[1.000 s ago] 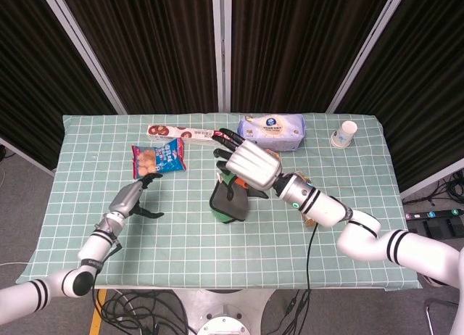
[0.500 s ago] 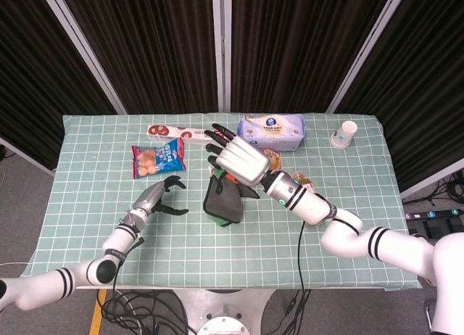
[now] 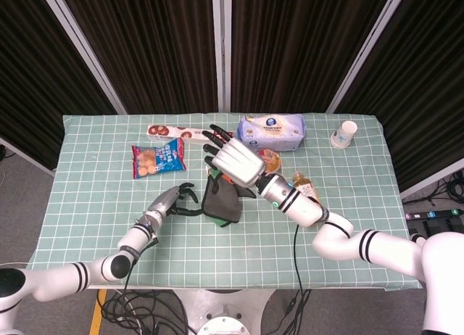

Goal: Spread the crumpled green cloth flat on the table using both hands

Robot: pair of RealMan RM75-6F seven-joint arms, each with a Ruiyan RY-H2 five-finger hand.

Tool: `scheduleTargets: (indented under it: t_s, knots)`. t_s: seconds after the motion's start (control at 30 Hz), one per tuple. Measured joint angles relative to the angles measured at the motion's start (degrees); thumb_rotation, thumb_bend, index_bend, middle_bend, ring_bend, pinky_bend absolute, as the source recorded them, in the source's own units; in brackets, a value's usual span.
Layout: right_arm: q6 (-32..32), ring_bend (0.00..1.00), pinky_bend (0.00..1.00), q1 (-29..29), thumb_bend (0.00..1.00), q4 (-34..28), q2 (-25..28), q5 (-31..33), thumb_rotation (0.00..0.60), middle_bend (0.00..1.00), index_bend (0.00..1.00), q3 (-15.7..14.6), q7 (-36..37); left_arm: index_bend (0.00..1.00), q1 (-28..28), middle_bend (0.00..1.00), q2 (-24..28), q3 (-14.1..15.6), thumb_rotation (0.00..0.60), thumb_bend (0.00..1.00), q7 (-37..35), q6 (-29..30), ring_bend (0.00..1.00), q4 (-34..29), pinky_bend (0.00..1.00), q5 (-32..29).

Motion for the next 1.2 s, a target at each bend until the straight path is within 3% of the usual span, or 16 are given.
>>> scheduleTargets:
  t_s: [0.3,0.47,0.7,1.07,1.2]
  knots:
    - [0.3,0.08,0.08,-0.2,0.46,-1.1,-0.3,1.7,0.6,0.31,0.69,0.2,-1.6,0.54,-1.2,0.2,-1.3,1.0,0.356,0.16,3.2,3.3,0.17,-2.2,0.24,-0.6]
    - [0.9,0.08,0.08,-0.4,0.46,-1.5,-0.6,2.3,0.6,0.31,0.69,0.4,-2.5,0.56,-2.3,0.2,-3.5,1.3,0.404,0.17,6.3,6.1,0.17,-1.3,0.24,-1.5]
    - [2.0,0.08,0.08,-0.8,0.46,-2.0,-1.2,3.4,0.6,0.31,0.69,0.6,-4.7,0.57,-4.2,0.21,-7.2,0.6,0.425,0.17,10.2,8.3,0.17,2.0,0.24,-7.4]
    - [3.0,0.08,0.08,-0.7,0.46,-2.7,-2.9,6.1,0.6,0.31,0.69,1.5,-8.9,0.62,-5.4,0.24,-9.2,-2.1,0.429,0.2,9.9,6.0,0.17,5.0,0.24,-12.6]
    - [3.2,0.08,0.08,-0.4,0.46,-3.1,-3.7,6.9,0.6,0.31,0.69,2.0,-10.0,0.66,-5.2,0.26,-9.2,-3.1,0.463,0.23,8.7,4.8,0.17,5.7,0.24,-13.6]
